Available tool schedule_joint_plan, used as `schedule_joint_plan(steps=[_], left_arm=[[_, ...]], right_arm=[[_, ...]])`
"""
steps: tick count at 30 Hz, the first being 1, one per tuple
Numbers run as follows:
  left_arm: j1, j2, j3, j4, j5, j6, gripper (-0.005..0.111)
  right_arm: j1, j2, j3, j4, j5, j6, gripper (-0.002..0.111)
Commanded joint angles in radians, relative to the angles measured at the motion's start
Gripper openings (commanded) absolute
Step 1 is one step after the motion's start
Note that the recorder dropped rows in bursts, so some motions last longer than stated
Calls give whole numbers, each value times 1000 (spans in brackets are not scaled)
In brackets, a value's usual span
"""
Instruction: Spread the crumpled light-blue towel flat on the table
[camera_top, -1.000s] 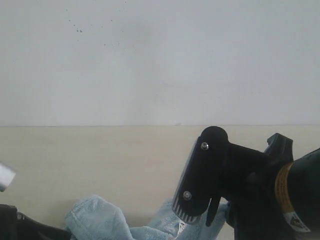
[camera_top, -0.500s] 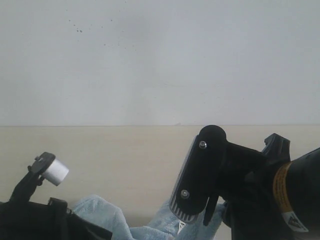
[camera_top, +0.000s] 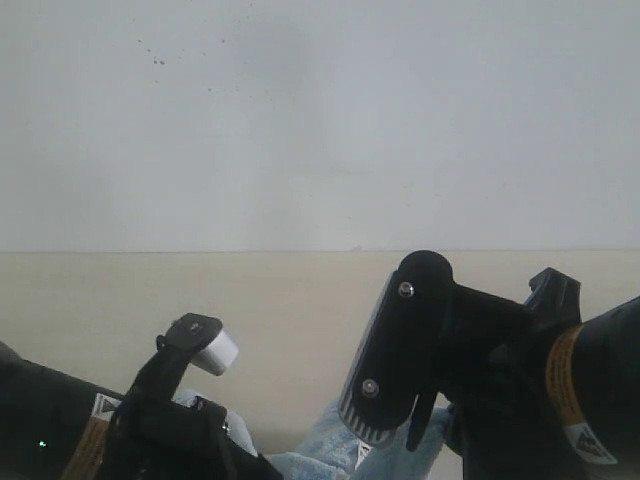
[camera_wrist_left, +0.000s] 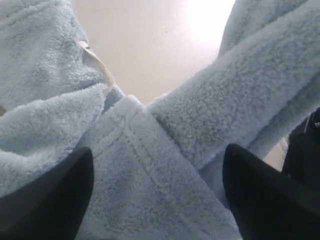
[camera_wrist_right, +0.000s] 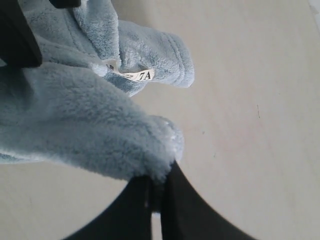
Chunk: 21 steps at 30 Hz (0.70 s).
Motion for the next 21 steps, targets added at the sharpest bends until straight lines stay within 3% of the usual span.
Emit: schedule_joint_plan(steps=[1, 14, 17, 21], left_arm=[[-32, 47, -29, -2, 34, 26, 68], [-34, 126, -31, -2, 71, 54, 65], [-34, 128, -31, -2, 83, 54, 49], [-34, 128, -31, -2, 78, 54, 16]], right_arm=[[-3, -7, -2, -1, 5, 1, 0], [-3, -7, -2, -1, 5, 1, 0], [-3, -7, -2, -1, 5, 1, 0], [-3, -7, -2, -1, 5, 1, 0]])
